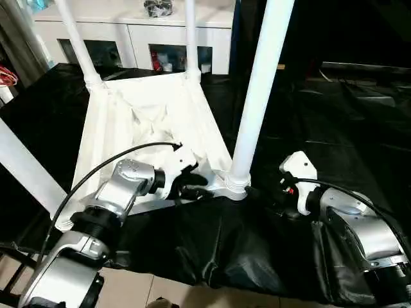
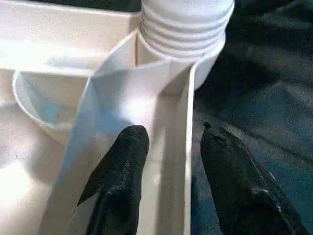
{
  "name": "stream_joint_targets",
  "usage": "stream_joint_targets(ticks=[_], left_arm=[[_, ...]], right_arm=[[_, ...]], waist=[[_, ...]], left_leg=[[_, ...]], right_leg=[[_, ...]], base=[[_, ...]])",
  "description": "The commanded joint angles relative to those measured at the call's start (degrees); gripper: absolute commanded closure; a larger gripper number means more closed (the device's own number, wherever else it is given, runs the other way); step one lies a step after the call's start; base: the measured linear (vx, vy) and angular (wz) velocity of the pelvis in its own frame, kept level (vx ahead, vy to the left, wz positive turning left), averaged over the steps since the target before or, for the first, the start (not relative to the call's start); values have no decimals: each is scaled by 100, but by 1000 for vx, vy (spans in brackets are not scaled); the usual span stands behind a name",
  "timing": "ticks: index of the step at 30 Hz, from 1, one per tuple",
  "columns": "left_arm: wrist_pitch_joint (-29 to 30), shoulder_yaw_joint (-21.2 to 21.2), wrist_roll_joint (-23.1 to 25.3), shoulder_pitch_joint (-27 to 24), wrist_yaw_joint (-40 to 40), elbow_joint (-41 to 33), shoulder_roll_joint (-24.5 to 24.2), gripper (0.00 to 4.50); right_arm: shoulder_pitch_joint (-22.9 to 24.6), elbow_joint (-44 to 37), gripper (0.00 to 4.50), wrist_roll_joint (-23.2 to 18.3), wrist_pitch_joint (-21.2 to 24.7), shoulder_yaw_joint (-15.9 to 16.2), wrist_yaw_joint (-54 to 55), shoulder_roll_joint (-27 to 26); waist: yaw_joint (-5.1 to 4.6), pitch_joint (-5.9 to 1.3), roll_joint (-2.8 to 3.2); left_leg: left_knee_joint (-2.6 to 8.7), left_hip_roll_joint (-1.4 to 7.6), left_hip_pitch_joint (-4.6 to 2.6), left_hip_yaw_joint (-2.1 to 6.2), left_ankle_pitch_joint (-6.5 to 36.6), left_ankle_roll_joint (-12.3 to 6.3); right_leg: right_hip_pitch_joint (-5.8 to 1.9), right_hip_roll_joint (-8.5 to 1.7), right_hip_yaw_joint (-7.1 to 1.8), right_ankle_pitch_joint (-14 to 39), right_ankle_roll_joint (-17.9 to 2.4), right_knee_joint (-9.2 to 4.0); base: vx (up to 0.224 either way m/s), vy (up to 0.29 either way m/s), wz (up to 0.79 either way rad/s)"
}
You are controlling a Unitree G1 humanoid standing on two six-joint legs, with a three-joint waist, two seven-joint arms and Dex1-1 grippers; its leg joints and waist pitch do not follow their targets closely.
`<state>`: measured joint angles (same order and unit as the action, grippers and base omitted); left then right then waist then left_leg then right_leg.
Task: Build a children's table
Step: Rotate leg to tighten
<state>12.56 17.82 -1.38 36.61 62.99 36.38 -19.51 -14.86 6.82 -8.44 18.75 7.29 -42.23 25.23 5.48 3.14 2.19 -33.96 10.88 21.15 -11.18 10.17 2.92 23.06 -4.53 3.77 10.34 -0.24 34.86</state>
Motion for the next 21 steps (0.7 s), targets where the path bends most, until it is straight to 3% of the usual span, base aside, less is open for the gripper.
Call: stream_joint_targets(ticks=[1,2,3,5,6,11,12,21], left_arm=[[-20,16,94,40,-53,60,-28,239],[-21,16,96,42,-54,63,-27,239],[-30,17,117,56,-66,96,-24,276],[-30,26,154,103,-71,186,-19,276],[-24,47,189,158,-61,276,-24,299],[-9,86,221,242,13,404,-51,330],[-11,101,233,261,50,438,-60,355],[27,125,194,247,326,449,-111,417]], right_arm=[[60,-187,0,-13,91,15,18,0],[61,-188,0,-13,91,15,18,0],[65,-193,0,-11,93,13,16,0],[59,-189,0,-8,92,11,14,-1],[54,-189,0,-8,90,6,17,-1],[59,-199,0,-8,86,6,18,1],[60,-200,0,-8,85,7,17,1],[27,-174,0,-44,49,7,-50,-12]], waist=[[22,-354,-32],[23,-354,-32],[23,-350,-31],[21,-351,-26],[18,-349,-24],[15,-341,-13],[14,-340,-14],[1,-336,-18]], left_leg=[[431,215,-68,152,1617,-41],[431,215,-70,151,1621,-41],[431,213,-70,150,1631,-48],[431,210,-73,150,1661,-42],[432,204,-69,150,1653,-44],[441,212,-74,161,1711,-28],[441,215,-86,161,1757,-21],[444,212,-82,164,1776,-29]], right_leg=[[-258,-400,-259,1828,-1043,-517],[-258,-400,-260,1831,-1047,-517],[-255,-402,-260,1857,-1049,-525],[-257,-400,-258,1896,-1038,-529],[-259,-393,-257,1904,-1024,-532],[-253,-406,-255,2073,-982,-548],[-244,-407,-255,2105,-989,-554],[-242,-413,-259,2202,-968,-566]], base=[[0,0,0],[0,0,0],[0,0,0],[0,0,0],[0,0,0],[0,0,0],[0,0,0],[0,0,0]])
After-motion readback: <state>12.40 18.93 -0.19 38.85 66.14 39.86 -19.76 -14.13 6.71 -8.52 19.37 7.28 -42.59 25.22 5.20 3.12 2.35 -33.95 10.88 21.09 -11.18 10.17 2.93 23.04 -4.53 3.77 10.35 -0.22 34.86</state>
